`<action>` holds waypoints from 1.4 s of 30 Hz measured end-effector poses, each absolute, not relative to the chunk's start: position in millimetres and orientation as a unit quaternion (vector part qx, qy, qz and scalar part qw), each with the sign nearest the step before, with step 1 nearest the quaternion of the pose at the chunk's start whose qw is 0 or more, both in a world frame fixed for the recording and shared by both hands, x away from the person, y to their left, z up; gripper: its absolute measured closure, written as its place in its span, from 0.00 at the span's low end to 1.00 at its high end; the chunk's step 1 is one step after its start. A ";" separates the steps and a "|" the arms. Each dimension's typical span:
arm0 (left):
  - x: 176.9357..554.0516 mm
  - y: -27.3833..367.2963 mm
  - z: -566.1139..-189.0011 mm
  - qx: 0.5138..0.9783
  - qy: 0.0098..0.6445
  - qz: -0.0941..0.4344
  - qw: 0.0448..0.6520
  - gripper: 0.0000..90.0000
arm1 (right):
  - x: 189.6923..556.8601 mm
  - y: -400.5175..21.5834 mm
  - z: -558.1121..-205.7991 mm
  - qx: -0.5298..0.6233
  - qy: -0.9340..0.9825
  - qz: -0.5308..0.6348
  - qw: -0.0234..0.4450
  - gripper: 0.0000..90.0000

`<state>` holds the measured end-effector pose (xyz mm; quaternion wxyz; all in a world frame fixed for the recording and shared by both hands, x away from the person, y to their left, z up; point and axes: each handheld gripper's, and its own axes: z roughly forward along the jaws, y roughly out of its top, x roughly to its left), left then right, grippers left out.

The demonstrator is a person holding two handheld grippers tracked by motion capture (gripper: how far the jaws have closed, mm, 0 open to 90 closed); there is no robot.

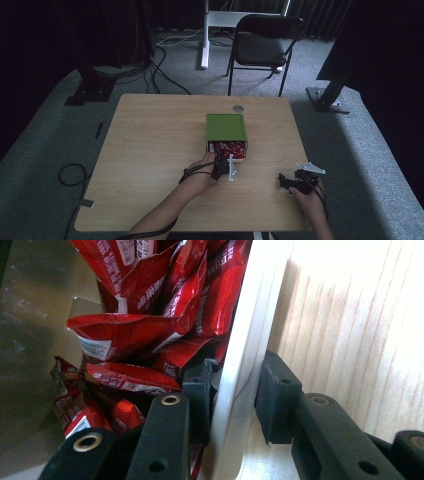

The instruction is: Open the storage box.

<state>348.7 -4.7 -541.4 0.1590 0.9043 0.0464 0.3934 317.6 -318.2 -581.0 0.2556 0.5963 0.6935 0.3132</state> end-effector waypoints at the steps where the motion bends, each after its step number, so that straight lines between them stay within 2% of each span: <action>1: 347.9 -5.1 -541.3 0.905 0.048 0.392 0.160 0.79 | 317.6 -318.2 -581.0 0.596 0.694 0.313 0.256 0.11; 42: 288.7 -5.9 -540.5 0.913 0.049 0.370 0.165 0.80 | 317.6 -318.2 -581.0 0.596 0.694 0.313 0.256 0.11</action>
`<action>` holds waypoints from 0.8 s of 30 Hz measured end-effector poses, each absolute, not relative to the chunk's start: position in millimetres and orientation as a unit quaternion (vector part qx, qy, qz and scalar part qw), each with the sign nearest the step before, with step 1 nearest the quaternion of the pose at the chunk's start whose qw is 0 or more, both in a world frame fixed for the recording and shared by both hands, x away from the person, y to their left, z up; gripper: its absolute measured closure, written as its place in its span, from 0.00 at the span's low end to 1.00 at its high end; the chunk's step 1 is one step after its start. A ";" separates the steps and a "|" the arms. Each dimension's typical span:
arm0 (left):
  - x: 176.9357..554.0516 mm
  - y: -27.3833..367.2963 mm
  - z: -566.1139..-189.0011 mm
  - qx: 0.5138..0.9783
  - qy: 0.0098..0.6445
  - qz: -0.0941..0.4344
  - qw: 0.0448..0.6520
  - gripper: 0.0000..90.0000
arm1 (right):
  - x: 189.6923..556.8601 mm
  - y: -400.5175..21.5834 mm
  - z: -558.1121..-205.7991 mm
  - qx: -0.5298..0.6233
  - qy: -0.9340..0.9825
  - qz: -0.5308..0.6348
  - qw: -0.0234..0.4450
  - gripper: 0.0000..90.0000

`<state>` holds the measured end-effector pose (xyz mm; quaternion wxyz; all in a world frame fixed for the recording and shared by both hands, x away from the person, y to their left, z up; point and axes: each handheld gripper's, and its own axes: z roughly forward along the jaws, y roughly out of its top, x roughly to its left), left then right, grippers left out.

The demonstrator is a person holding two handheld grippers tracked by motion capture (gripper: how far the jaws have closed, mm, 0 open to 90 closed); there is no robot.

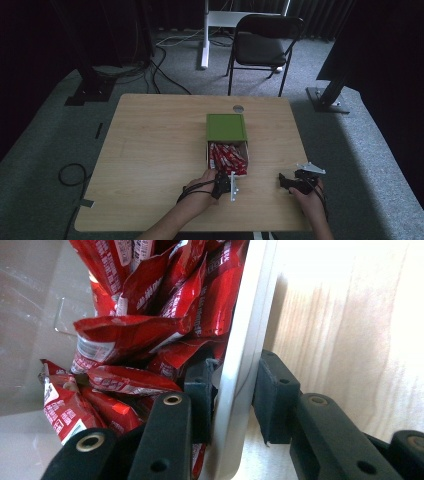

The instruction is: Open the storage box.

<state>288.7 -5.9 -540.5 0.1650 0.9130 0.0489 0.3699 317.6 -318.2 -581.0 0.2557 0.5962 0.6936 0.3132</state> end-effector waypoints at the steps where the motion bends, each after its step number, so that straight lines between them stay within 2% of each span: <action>1: 287.2 -6.0 -540.3 0.914 0.046 0.369 0.163 0.80 | 317.6 -318.2 -581.0 0.596 0.694 0.313 0.256 0.11; 24: 261.0 -4.7 -539.8 0.924 0.051 0.341 0.169 0.80 | 317.6 -318.2 -581.0 0.596 0.694 0.313 0.256 0.11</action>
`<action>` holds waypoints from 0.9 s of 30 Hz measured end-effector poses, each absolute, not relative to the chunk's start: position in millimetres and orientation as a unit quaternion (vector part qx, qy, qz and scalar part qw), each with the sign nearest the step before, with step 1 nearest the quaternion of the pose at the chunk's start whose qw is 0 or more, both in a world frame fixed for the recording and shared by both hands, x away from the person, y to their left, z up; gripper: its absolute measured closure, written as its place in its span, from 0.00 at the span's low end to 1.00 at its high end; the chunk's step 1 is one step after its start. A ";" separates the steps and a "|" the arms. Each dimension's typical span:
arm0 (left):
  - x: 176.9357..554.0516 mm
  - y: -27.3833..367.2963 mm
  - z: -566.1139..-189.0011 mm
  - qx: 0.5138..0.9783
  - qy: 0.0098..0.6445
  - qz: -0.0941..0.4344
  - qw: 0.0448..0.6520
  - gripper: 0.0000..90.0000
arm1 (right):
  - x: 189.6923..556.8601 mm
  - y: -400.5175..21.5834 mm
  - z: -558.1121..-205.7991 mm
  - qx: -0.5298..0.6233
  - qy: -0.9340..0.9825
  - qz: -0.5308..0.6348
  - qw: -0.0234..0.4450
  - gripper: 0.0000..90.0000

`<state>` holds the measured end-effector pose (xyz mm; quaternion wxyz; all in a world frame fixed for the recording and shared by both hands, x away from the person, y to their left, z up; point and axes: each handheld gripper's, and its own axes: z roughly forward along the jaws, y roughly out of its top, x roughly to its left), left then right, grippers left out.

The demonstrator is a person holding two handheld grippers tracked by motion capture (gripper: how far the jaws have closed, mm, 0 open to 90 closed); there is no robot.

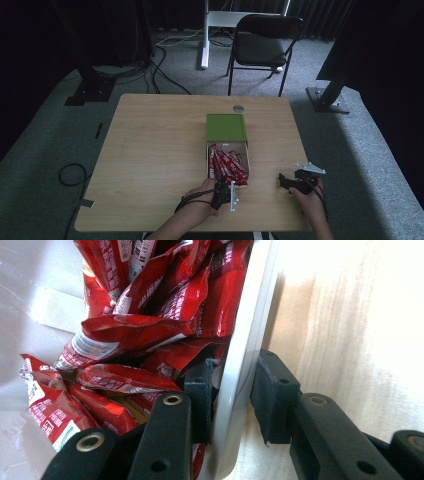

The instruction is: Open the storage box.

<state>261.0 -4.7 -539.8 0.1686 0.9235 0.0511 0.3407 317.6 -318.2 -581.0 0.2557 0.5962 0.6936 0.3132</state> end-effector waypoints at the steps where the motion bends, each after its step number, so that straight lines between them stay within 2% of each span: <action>1: 260.2 -4.6 -540.0 0.923 0.053 0.340 0.171 0.80 | 317.6 -318.2 -581.0 0.596 0.694 0.313 0.256 0.11; 27: 251.1 -3.4 -539.5 0.925 0.055 0.333 0.176 0.80 | 317.6 -318.2 -581.0 0.596 0.694 0.313 0.256 0.11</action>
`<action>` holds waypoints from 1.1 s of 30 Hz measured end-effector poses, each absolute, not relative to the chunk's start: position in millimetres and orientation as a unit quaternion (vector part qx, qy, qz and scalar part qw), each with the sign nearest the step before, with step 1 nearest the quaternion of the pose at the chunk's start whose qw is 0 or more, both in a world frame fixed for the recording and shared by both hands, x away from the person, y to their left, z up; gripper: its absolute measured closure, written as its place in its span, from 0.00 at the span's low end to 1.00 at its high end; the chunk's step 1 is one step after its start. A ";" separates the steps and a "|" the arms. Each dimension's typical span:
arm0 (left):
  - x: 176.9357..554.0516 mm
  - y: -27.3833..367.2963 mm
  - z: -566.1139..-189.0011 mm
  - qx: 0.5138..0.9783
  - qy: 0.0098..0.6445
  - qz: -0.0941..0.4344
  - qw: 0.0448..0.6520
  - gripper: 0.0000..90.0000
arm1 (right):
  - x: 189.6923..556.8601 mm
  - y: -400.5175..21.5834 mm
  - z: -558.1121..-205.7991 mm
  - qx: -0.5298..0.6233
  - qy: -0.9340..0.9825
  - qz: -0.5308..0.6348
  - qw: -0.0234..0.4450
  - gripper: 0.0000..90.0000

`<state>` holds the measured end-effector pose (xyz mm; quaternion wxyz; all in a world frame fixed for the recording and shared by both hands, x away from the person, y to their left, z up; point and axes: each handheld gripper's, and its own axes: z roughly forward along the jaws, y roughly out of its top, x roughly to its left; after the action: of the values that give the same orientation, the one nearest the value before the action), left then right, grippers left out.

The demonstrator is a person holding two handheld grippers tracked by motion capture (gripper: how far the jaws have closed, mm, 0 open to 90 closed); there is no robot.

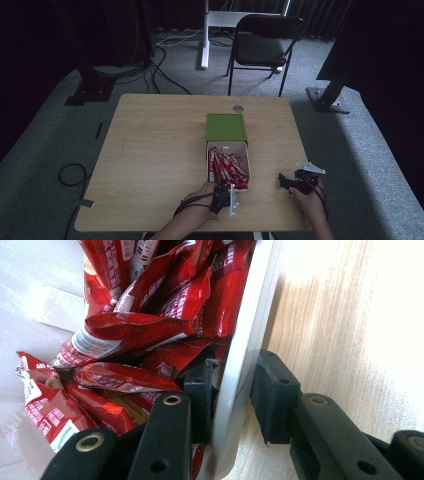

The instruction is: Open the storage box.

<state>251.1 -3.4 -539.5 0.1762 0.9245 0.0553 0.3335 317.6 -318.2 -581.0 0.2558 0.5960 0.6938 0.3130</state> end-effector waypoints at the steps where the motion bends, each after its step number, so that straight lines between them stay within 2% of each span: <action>1: 251.1 -3.5 -539.5 0.924 0.057 0.333 0.177 0.80 | 317.6 -318.2 -581.0 0.596 0.694 0.313 0.256 0.11; 16: 243.7 11.0 -517.9 0.926 0.080 0.289 0.230 0.77 | 317.6 -318.2 -581.0 0.596 0.694 0.313 0.256 0.11; 23: 237.3 19.7 -498.6 0.915 0.092 0.278 0.277 0.77 | 317.6 -318.2 -581.0 0.596 0.694 0.313 0.256 0.11; 33: 243.7 37.9 -467.7 0.883 0.119 0.300 0.340 0.77 | 317.6 -318.2 -581.0 0.596 0.694 0.313 0.256 0.11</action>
<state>243.7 37.9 -467.7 0.3404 0.8831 0.1194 0.3001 317.6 -318.2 -581.0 0.2559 0.5960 0.6938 0.3131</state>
